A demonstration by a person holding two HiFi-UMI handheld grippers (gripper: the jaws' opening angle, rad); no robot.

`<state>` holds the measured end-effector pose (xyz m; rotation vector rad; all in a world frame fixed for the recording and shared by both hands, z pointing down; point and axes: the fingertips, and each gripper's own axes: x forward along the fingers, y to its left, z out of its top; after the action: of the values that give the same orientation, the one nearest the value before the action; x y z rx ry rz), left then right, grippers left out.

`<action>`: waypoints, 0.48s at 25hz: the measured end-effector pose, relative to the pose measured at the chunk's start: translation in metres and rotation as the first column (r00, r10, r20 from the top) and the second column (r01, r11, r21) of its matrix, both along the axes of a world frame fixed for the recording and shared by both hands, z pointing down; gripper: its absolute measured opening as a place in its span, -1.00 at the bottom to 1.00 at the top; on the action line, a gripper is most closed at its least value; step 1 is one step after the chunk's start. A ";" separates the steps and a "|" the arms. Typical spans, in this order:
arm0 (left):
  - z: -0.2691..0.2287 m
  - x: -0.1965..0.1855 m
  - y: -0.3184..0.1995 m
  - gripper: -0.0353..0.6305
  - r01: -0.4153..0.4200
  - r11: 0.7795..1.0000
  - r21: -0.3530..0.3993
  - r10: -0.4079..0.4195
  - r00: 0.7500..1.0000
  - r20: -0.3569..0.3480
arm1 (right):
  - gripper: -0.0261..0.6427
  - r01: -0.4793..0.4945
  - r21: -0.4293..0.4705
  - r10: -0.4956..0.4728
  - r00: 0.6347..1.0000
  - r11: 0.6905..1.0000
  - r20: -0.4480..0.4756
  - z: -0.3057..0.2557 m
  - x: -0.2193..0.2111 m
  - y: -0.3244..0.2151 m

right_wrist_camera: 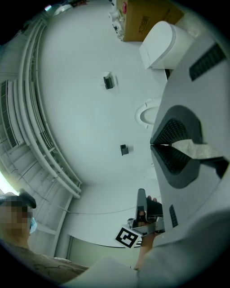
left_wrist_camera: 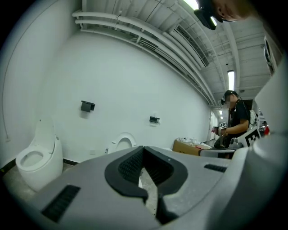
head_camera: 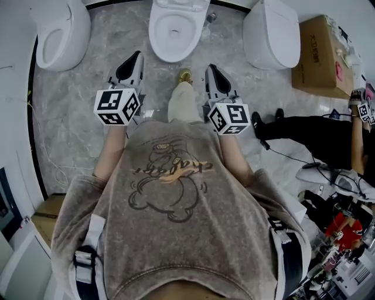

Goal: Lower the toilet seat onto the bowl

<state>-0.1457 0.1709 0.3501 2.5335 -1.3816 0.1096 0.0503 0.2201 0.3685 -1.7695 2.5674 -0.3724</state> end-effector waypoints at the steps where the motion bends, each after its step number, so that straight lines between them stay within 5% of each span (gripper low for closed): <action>1: 0.000 0.003 -0.014 -0.87 -0.001 1.000 0.000 0.001 1.000 -0.001 | -0.84 0.005 -0.002 -0.005 1.000 1.000 0.001 0.002 0.001 -0.014; 12: -0.029 0.071 -0.190 -0.87 -0.001 1.000 0.030 0.002 1.000 -0.029 | -0.84 0.051 0.023 -0.051 0.999 0.998 -0.013 -0.027 0.055 -0.202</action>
<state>-0.0748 -0.0191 0.3208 2.5499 -1.3810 0.0518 0.1049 0.0185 0.3417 -1.7075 2.6181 -0.3326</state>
